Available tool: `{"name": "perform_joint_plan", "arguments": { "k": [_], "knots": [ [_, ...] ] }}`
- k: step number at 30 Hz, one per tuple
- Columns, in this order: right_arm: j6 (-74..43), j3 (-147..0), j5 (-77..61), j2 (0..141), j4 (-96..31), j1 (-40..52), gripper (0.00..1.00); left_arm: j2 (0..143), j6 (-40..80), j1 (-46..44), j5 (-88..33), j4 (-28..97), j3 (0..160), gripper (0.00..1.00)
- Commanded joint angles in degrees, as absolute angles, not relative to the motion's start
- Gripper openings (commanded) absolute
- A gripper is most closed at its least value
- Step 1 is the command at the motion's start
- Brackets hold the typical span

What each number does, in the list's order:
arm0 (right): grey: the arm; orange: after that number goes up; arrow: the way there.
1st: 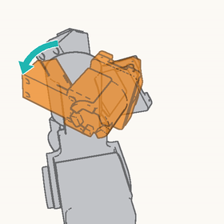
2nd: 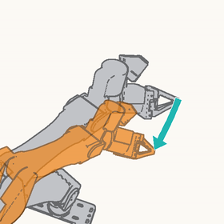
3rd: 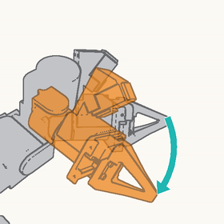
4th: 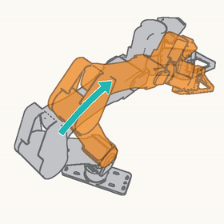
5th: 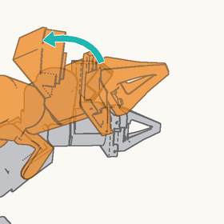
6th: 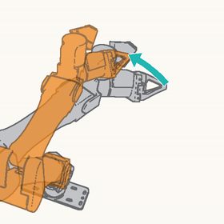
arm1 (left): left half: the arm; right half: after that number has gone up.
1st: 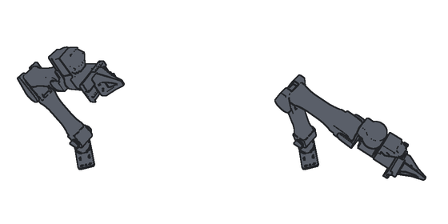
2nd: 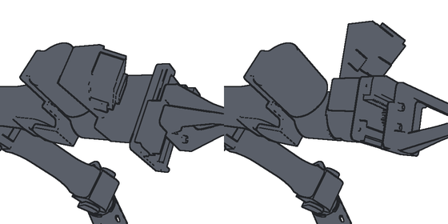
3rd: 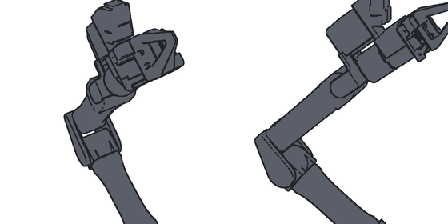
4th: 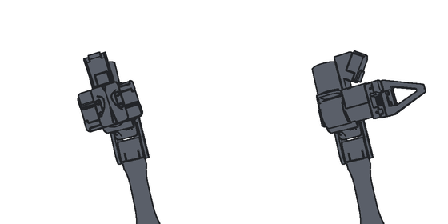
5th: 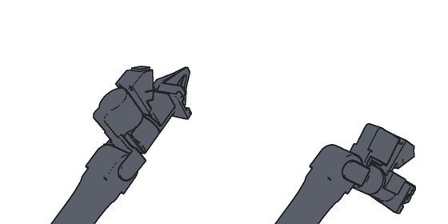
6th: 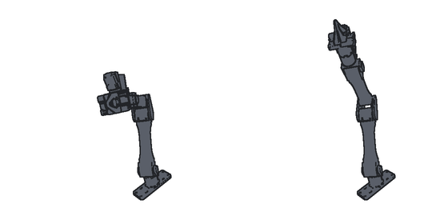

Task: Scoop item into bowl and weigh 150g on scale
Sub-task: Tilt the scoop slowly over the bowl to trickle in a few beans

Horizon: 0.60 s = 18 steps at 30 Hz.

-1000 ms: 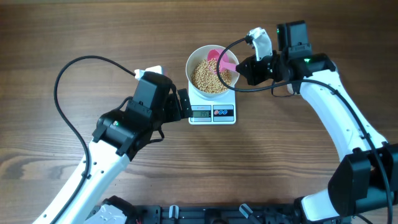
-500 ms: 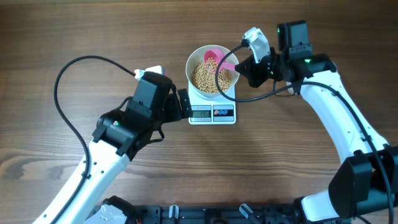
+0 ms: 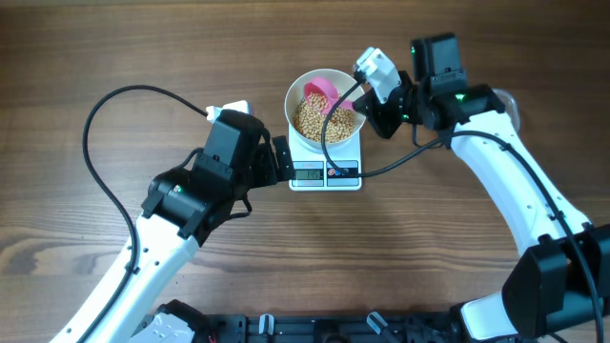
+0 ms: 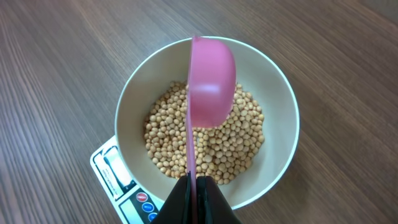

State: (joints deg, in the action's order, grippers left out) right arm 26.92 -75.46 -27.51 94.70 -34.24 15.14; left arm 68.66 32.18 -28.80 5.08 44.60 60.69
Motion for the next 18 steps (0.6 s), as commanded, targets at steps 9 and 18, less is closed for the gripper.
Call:
{"name": "perform_joint_plan", "arguments": {
  "k": [9,18],
  "knots": [
    [27.8,-75.7,-25.5,92.7,-33.7,15.2,0.04,68.2,31.7,-28.5,5.7,44.5,60.8,1.0],
    [27.8,-75.7,-25.6,92.7,-33.6,15.2,0.04,68.2,31.7,-28.5,5.7,44.5,60.8,1.0]
  ]
}}
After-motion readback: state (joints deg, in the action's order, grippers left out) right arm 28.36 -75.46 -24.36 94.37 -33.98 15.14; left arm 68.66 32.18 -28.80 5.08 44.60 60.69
